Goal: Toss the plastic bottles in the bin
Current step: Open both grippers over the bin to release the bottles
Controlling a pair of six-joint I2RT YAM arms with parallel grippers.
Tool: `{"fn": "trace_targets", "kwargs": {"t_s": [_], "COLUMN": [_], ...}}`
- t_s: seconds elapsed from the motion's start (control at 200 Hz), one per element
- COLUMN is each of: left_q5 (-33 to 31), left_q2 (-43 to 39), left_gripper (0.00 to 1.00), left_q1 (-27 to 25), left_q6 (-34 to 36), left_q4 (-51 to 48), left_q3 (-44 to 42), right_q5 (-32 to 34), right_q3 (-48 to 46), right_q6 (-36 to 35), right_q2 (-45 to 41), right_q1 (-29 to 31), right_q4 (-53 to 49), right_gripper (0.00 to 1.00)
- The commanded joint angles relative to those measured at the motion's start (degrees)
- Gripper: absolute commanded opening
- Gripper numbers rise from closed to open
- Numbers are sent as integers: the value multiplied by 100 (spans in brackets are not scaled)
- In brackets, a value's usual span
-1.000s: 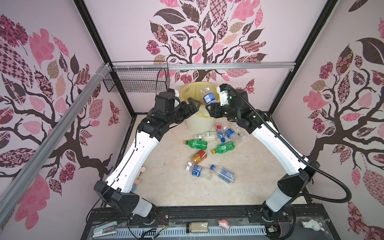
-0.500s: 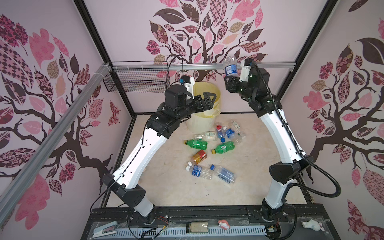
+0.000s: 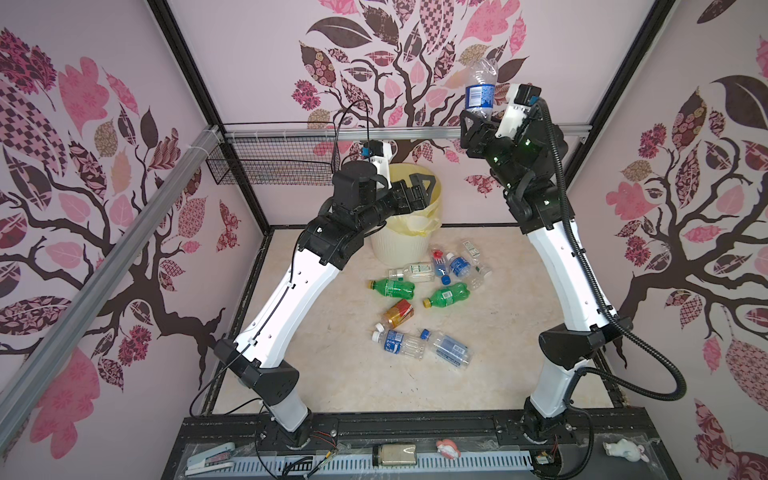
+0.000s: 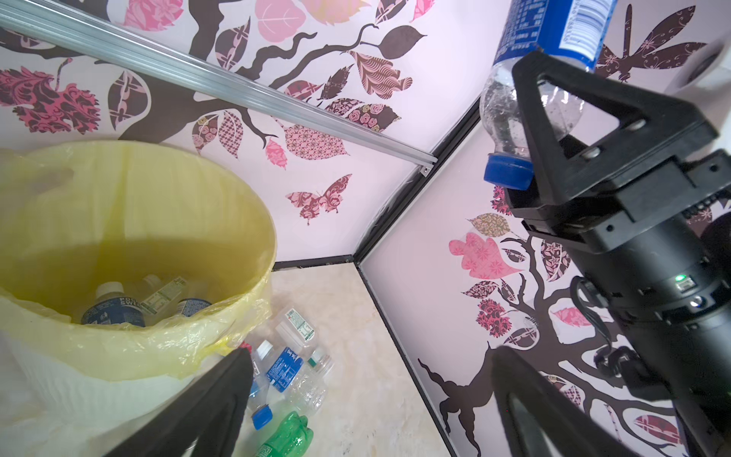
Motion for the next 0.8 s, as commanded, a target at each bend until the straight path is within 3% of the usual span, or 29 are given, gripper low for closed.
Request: {"fn": "trace_targets", "kwargs": {"t_s": [0.0,0.195,0.295,0.385,0.52,0.795], "left_q5": [-5,-5,4,4,28,105], "left_q2": [-201,-358,-380,-364,-311,-265], "left_gripper": [97,97,97,97,97,97], "left_q1": [168,413,472,474,483,486], "left_q6": [-92,-200,-212,-210,-268,-396], "left_q4": [144,104,102,102,131,180], "left_q3": [-157,-453,-503,-528,-557,-592], "right_q5": [-192,-768,-1077,-999,-942,-883], "right_q3": [169,532,1420,1816,1388,1361], "right_q6": [254,1141,1284,1246,1216,1229], "right_q2": [301,1568,2252,2383,2062,2011], "right_q1": [-1,8,8,8,-1,-1], "right_q4": [216,-900,-1567,-1606,-1192,-1361], "right_gripper": [63,67,80,99,100,100]}}
